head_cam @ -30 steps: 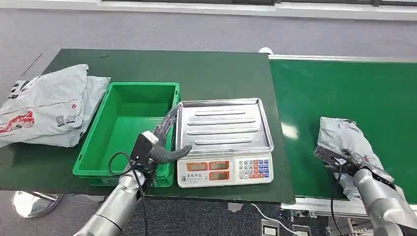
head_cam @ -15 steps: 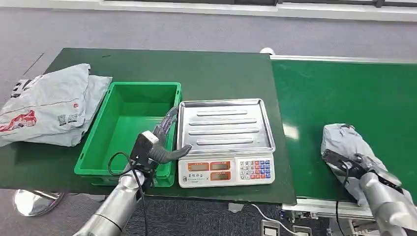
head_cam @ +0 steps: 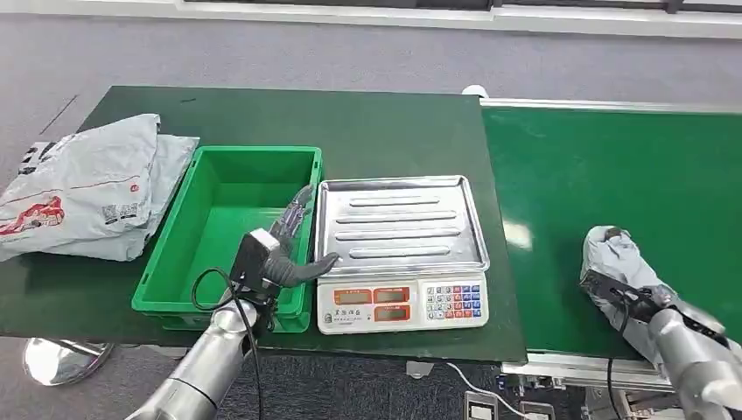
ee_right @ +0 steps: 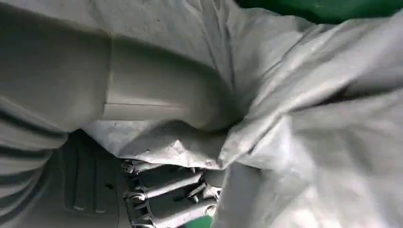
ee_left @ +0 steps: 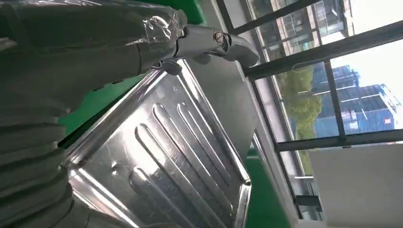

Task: Moved the parcel from conveyor to table for the left to box.

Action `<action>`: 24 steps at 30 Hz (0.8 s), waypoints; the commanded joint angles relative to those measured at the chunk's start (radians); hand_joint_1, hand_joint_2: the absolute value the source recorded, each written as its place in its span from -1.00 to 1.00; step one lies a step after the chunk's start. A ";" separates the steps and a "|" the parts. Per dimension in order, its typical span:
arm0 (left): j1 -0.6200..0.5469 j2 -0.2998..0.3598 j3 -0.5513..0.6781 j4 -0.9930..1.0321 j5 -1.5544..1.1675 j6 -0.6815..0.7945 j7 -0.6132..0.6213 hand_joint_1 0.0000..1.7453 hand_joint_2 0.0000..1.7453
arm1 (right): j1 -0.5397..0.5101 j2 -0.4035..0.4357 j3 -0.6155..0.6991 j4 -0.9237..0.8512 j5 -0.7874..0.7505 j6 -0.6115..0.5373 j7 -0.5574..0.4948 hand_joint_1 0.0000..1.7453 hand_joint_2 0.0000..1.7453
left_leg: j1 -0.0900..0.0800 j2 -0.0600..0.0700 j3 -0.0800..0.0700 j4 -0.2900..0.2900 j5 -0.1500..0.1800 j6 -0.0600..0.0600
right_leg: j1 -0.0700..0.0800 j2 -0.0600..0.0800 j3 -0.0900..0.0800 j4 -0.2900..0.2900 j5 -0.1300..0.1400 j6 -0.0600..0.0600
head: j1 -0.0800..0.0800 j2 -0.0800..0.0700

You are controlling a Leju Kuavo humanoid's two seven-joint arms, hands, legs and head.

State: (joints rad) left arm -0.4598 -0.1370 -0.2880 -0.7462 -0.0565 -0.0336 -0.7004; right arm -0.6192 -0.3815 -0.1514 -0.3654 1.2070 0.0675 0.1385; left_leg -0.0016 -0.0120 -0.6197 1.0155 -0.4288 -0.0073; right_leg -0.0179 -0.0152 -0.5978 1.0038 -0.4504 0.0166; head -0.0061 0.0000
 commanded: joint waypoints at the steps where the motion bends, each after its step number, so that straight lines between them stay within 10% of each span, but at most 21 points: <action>1: -0.023 0.017 -0.003 0.029 0.000 0.001 0.002 -1.00 1.00 | -0.037 0.019 0.027 0.078 -0.007 0.005 -0.002 1.00 1.00 | 0.001 0.003 0.002 -0.001 -0.001 -0.001 | 0.001 0.003 0.002 -0.002 0.000 -0.001 | 0.000 0.000; 12: -0.005 0.026 0.006 0.008 0.001 0.008 0.002 -1.00 1.00 | -0.061 0.056 0.000 0.035 -0.053 -0.128 -0.081 1.00 1.00 | 0.001 0.005 0.002 -0.001 -0.001 -0.001 | 0.001 0.005 0.000 -0.001 0.001 -0.001 | 0.000 0.000; 17: 0.010 0.032 0.010 -0.009 -0.001 0.012 0.002 -1.00 1.00 | -0.056 0.090 -0.084 -0.049 -0.182 -0.346 -0.296 1.00 1.00 | 0.000 0.006 0.002 -0.001 -0.001 -0.001 | 0.000 0.006 0.001 -0.001 0.001 -0.001 | 0.000 0.000; 24: 0.003 0.020 -0.009 0.007 -0.006 -0.002 0.002 -1.00 1.00 | 0.177 0.118 -0.210 -0.674 -0.520 -0.539 -0.573 1.00 1.00 | 0.001 0.002 0.001 -0.002 -0.001 -0.001 | 0.001 0.002 0.000 -0.001 0.000 -0.002 | 0.000 0.000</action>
State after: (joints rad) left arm -0.4357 -0.1278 -0.2880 -0.7755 -0.0549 -0.0244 -0.7004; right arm -0.6184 -0.3380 -0.1958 -0.4736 0.9023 -0.4251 -0.3195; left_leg -0.0016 -0.0119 -0.6207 1.0153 -0.4289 -0.0074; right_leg -0.0178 -0.0149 -0.5995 1.0042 -0.4506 0.0164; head -0.0061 0.0000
